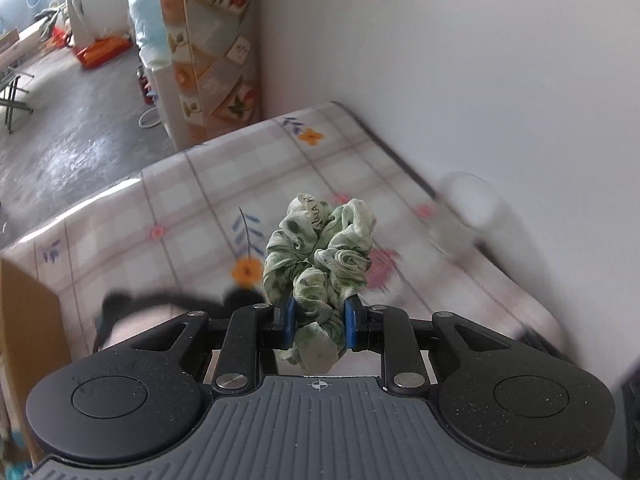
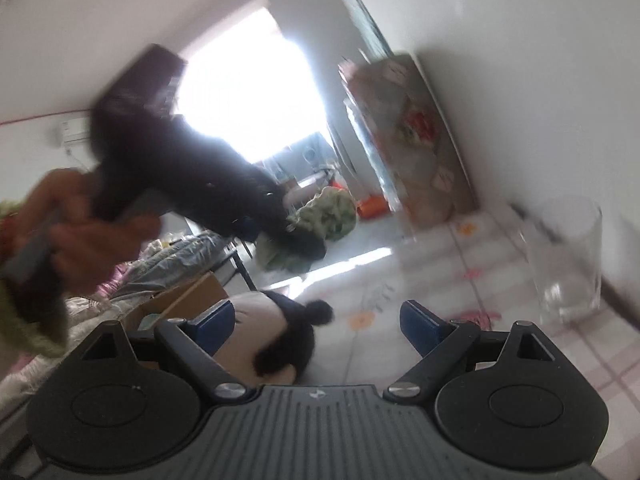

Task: Organize soft objects
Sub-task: 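Carry the scrunchie over the cardboard box with the left gripper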

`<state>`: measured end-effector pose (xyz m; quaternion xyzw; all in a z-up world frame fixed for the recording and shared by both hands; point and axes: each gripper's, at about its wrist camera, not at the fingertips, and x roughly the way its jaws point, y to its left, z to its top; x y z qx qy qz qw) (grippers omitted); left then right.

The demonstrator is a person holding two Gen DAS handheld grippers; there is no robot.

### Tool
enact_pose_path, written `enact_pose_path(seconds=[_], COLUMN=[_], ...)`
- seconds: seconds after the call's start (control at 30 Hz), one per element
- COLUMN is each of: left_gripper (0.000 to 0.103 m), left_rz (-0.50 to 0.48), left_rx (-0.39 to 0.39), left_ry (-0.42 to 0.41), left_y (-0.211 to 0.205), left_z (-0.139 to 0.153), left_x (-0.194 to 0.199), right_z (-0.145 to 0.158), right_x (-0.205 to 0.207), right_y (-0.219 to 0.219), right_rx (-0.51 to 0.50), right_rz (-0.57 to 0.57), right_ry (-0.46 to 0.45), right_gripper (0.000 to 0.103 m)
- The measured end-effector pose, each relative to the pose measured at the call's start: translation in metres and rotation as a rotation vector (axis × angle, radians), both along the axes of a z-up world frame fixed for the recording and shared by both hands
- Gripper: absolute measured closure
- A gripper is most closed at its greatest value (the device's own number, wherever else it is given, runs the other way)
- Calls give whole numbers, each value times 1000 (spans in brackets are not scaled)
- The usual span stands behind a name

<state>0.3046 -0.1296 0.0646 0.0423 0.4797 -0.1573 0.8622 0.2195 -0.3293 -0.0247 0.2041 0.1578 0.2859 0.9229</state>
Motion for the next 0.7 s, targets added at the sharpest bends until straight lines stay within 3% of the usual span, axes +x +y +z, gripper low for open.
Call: enact_pose_path(seconds=[0.1, 0.27, 0.5, 0.7], left_gripper=[81, 81, 81, 81], left_rz=[6, 106, 348, 514], left_rx=[-47, -104, -104, -86], left_ry=[-29, -79, -188, -169], left_y=[15, 65, 163, 239], left_z=[12, 27, 50, 34], left_x=[-50, -122, -208, -240], right_z=[10, 22, 40, 59], right_x=[-19, -43, -63, -60], right_y=[6, 27, 85, 131], right_rx=[16, 62, -6, -34], right_rz=[55, 206, 390, 502], right_ry=[-62, -78, -48, 5], right_gripper=[19, 34, 38, 38])
